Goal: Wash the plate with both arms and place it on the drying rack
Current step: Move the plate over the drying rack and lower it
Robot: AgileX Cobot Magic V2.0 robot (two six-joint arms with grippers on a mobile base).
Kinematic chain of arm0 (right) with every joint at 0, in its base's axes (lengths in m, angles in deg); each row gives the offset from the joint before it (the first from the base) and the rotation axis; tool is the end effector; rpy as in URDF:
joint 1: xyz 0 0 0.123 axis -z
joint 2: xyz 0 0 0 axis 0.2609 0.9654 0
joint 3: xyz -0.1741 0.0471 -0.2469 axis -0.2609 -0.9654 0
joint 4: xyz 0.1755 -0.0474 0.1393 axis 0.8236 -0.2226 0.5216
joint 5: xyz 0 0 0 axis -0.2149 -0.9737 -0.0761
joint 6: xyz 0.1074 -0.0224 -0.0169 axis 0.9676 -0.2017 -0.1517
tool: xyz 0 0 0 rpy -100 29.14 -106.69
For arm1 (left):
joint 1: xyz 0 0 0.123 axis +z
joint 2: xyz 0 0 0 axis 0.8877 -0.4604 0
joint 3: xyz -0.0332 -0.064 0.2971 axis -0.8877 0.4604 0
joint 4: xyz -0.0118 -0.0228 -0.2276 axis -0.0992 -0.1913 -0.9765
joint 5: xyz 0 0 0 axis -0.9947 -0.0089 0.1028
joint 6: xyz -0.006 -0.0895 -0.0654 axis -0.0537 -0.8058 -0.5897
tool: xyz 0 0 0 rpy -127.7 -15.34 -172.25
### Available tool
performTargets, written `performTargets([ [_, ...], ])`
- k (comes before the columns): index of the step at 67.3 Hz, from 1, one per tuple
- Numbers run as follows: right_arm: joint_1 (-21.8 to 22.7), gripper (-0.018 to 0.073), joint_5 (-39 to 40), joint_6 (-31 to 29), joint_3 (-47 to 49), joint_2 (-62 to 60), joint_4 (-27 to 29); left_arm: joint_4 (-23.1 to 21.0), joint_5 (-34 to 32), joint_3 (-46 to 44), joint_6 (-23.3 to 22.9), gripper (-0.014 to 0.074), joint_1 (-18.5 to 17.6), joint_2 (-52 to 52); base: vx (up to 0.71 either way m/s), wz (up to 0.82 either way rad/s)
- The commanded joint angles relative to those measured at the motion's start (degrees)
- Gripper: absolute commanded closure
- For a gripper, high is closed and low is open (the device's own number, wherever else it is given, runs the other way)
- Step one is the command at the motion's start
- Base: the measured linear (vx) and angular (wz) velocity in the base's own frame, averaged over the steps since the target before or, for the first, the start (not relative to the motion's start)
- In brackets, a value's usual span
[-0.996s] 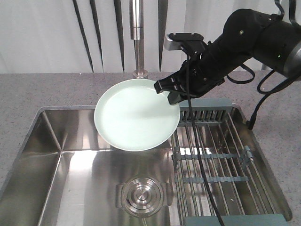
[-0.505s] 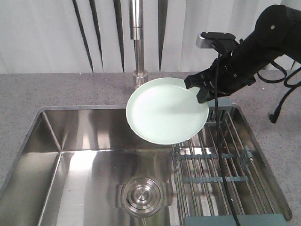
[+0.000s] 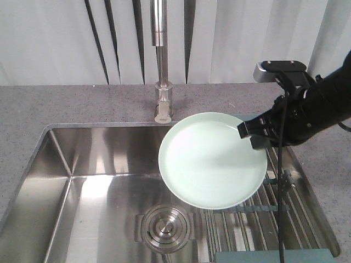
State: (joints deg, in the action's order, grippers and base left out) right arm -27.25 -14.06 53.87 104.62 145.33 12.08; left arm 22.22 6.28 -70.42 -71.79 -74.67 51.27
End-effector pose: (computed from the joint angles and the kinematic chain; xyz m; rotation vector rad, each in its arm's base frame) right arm 0.2744 0.0863 0.3202 -0.3788 2.6342 0.3871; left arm 0.0240 -0.0145 0.2958 0.3108 2.0665 -0.1902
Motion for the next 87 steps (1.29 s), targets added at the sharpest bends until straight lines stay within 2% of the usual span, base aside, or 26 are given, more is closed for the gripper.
performTargets([
  [1,0.4,0.0564,3.6,-0.4,-2.6,-5.4,1.3,-0.7,-3.9,-1.5,-0.5,0.0010,0.0,-0.6,0.00,0.00],
  [11,0.4,0.0564,5.9,-0.4,-9.0,-9.6,1.5,-0.7,-3.9,-1.5,-0.5,0.0010,0.0,-0.6,0.00,0.00],
  [20,0.6,0.0564,5.6,1.5,-9.7,-11.0,-0.9,-0.7,-3.9,-1.5,-0.5,0.0010,0.0,-0.6,0.00,0.00],
  [54,11.9,0.0564,4.2,2.1,-9.6,-10.6,-10.0,-0.7,-3.9,-1.5,-0.5,0.0010,0.0,-0.6,0.00,0.00],
  [75,11.6,0.0564,0.8,4.1,-0.5,-0.4,-14.9,-0.7,-3.9,-1.5,-0.5,0.0010,0.0,-0.6,0.00,0.00],
  [87,8.5,0.0564,0.8,5.0,2.9,5.5,-18.0,-0.7,-3.9,-1.5,-0.5,0.0010,0.0,-0.6,0.00,0.00],
])
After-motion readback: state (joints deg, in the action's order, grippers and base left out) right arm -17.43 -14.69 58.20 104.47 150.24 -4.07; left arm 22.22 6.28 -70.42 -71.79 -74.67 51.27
